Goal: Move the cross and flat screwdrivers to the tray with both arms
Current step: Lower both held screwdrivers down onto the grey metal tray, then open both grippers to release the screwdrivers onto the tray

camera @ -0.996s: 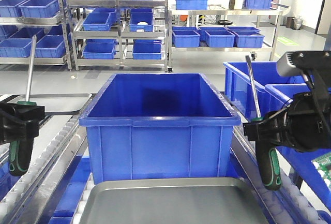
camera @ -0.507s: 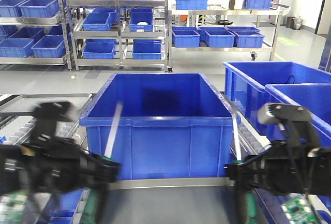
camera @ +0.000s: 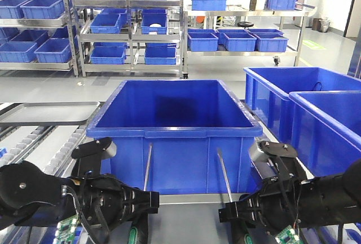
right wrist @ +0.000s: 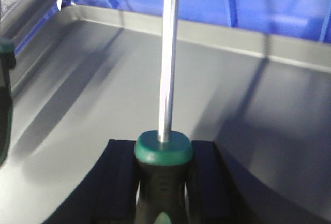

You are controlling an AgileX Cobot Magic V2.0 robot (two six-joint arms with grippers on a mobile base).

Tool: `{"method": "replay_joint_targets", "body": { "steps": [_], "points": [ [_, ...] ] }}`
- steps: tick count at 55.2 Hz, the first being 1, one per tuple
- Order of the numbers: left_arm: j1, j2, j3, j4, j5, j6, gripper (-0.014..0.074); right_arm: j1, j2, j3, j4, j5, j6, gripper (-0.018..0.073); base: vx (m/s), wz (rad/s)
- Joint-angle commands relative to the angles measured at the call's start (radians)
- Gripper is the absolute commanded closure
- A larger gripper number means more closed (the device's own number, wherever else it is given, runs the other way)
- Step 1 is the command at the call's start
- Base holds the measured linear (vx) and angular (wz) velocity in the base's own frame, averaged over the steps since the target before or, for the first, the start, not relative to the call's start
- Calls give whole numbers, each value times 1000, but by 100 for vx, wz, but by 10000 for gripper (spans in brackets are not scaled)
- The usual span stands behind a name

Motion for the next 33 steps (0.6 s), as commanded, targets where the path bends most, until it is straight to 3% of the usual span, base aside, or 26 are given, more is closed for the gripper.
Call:
{"method": "replay_joint_targets", "body": {
  "steps": [1, 7, 14, 25, 33],
  "points": [
    [-5, -35, -34, -40, -34, -2, 220, 0, -31, -30, 37, -6, 11, 228, 0, 0],
    [-5, -37, -34, -40, -33, -2, 144, -3, -31, -30, 37, -11, 11, 105, 0, 0],
    [-4, -38, -34, -40, -9, -2, 127, -3, -34, -30, 37, -14, 10, 8, 0, 0],
    [-4, -108, -34, -30, -48, 11, 128, -3, -122, -30, 37, -48, 11, -6, 0, 0],
    [-4, -225, -34, -31, -127, 126, 128, -3, -237, -30, 37, -75, 10, -6, 0, 0]
  ]
}}
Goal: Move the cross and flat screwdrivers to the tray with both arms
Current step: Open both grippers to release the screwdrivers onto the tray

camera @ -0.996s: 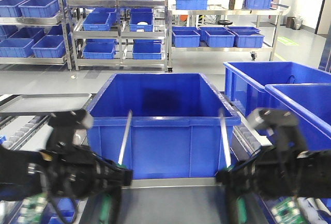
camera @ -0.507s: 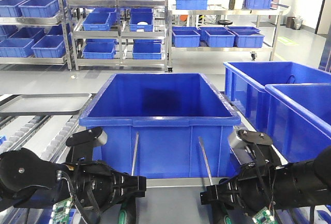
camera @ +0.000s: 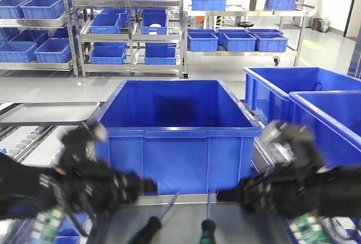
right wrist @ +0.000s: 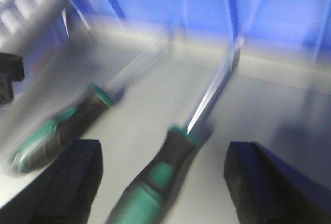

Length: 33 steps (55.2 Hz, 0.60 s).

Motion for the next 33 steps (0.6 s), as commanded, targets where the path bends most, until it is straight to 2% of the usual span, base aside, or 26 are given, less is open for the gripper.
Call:
{"method": "replay_joint_targets", "body": {
  "steps": [1, 7, 33],
  "points": [
    [-4, -109, -34, -27, -92, 82, 128, -3, -100, -30, 35, -52, -6, -6, 0, 0],
    [-4, -177, -34, -28, -103, 129, 128, -3, -167, -30, 34, -88, -6, -6, 0, 0],
    [-4, -225, -34, -28, -103, 128, 128, -3, -263, -30, 31, -87, -6, -6, 0, 0]
  ]
}}
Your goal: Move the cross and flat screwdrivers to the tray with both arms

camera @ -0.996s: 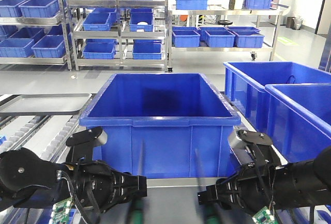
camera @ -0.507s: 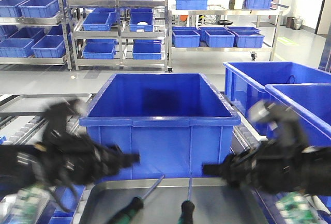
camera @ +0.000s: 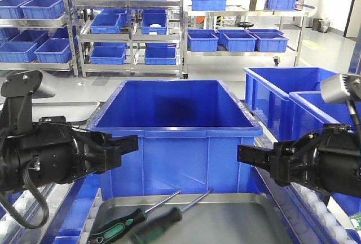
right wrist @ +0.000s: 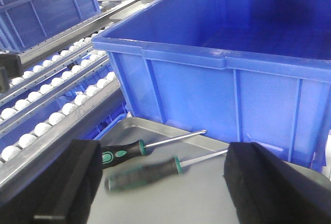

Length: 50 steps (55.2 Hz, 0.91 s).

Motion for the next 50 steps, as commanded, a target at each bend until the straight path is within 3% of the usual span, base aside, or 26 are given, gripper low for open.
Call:
{"method": "replay_joint_targets", "body": {
  "steps": [1, 7, 12, 19, 26, 40, 48, 50],
  "points": [
    [-4, -21, -34, -28, -57, 1, 128, -3, -20, -30, 30, -42, -6, -6, 0, 0],
    [-4, -31, -22, 6, -77, 1, 132, -3, -20, -30, 30, -41, -6, -6, 0, 0],
    [-4, -94, 48, 120, -112, -7, 182, -3, -20, -30, 30, -41, -6, -6, 0, 0],
    [6, -264, 254, 291, -257, -69, 388, -3, -20, -30, 30, -41, -6, -6, 0, 0],
    [96, -486, 492, 417, -340, -118, 607, -3, -20, -30, 30, -41, -6, -6, 0, 0],
    [342, -975, 884, 506, -340, -271, 603, -3, -20, -30, 30, -41, -6, -6, 0, 0],
    [394, -1215, 1081, 568, -355, -278, 603, -3, -20, -30, 30, -41, -6, -6, 0, 0],
    [402, -1255, 1070, 574, -262, -280, 603, -3, -20, -30, 30, -41, -6, -6, 0, 0]
  ]
}}
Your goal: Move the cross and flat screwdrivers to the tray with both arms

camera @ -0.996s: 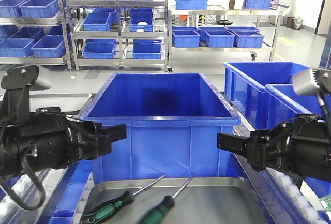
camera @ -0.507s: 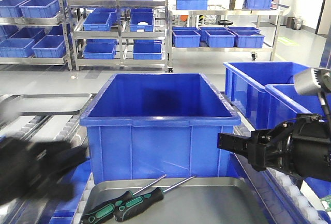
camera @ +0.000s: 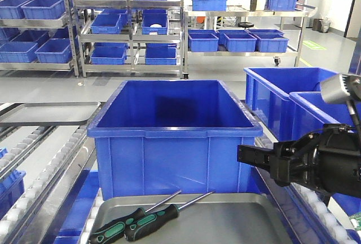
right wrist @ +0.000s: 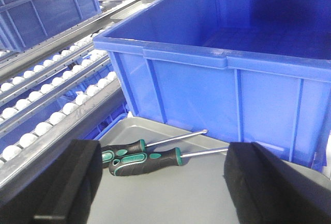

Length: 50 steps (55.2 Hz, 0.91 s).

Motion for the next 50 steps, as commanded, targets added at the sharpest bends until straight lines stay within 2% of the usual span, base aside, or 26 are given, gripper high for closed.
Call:
{"method": "replay_joint_targets", "body": {
  "steps": [1, 9, 50],
  "points": [
    [20, -74, 1, 28, 9, -18, 603, -3, -20, -30, 30, -42, -6, -6, 0, 0],
    [42, -47, -1, 39, 20, -18, 603, -2, -17, -30, 30, -37, -6, -6, 0, 0],
    [40, -47, -1, 39, 20, -18, 602, -3, -17, -30, 22, -37, -21, -6, 0, 0]
  ]
}}
